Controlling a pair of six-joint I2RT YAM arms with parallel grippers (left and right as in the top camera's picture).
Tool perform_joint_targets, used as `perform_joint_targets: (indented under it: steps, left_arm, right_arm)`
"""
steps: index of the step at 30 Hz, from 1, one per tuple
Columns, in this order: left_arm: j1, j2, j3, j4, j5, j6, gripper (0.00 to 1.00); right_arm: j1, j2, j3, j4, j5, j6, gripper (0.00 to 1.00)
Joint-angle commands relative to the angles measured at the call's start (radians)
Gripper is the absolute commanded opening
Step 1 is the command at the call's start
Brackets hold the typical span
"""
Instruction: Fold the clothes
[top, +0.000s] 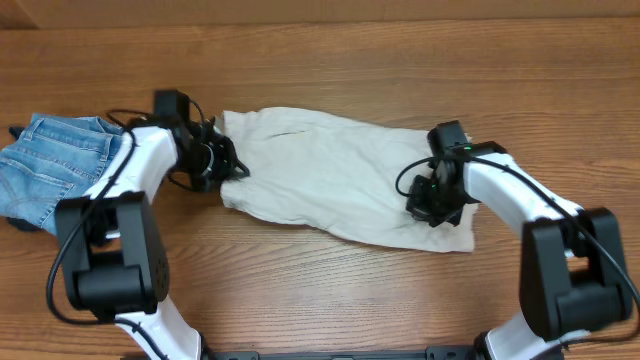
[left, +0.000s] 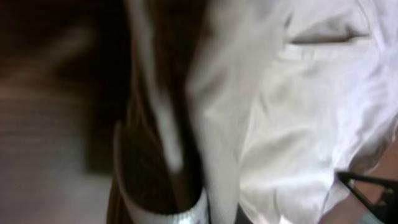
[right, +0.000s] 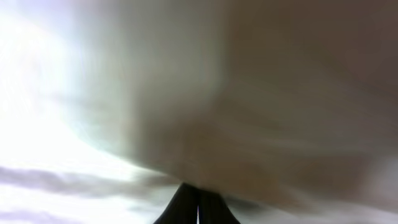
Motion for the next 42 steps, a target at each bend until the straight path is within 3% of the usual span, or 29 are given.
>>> perform_joint_targets:
  steps: [1, 5, 11, 14, 19, 23, 26, 30, 34, 39, 42]
  left_arm:
    - [0.015, -0.135, 0.212, -0.135, -0.14, 0.122, 0.04]
    - [-0.081, -0.136, 0.42, -0.326, -0.327, 0.161, 0.04]
    - [-0.439, -0.11, 0.455, -0.341, -0.665, 0.158, 0.04]
    - [-0.529, -0.083, 0.455, -0.35, -0.76, 0.115, 0.04]
    - [-0.486, -0.077, 0.455, -0.35, -0.727, 0.058, 0.04]
    - [-0.341, -0.077, 0.452, -0.362, -0.602, -0.042, 0.04]
    - [-0.247, -0.077, 0.451, -0.406, -0.599, -0.047, 0.08]
    - [-0.204, -0.077, 0.435, -0.437, -0.612, -0.043, 0.56]
    - [-0.191, -0.077, 0.435, -0.481, -0.657, -0.043, 0.57]
    - [-0.178, -0.077, 0.435, -0.525, -0.733, -0.044, 0.58]
    - [-0.173, -0.077, 0.435, -0.507, -0.726, -0.048, 0.58]
  right_arm:
    - [-0.074, -0.185, 0.005, 0.006, 0.017, -0.018, 0.05]
    - [-0.179, -0.356, 0.025, 0.008, 0.016, -0.018, 0.06]
    - [-0.197, -0.39, 0.025, 0.006, -0.005, -0.021, 0.06]
    - [-0.197, -0.39, 0.025, -0.002, -0.006, -0.021, 0.06]
    - [-0.197, -0.39, 0.025, -0.011, -0.006, -0.021, 0.06]
    - [-0.197, -0.39, 0.025, -0.013, -0.022, -0.052, 0.06]
    - [-0.189, -0.389, 0.024, 0.013, -0.092, -0.111, 0.1]
    - [-0.126, -0.346, 0.021, 0.11, -0.287, -0.232, 0.1]
    - [-0.009, -0.143, 0.021, 0.235, -0.278, -0.301, 0.08]
    - [-0.011, 0.084, 0.021, 0.314, -0.278, -0.249, 0.04]
    - [-0.012, 0.124, 0.021, 0.286, -0.005, -0.132, 0.04]
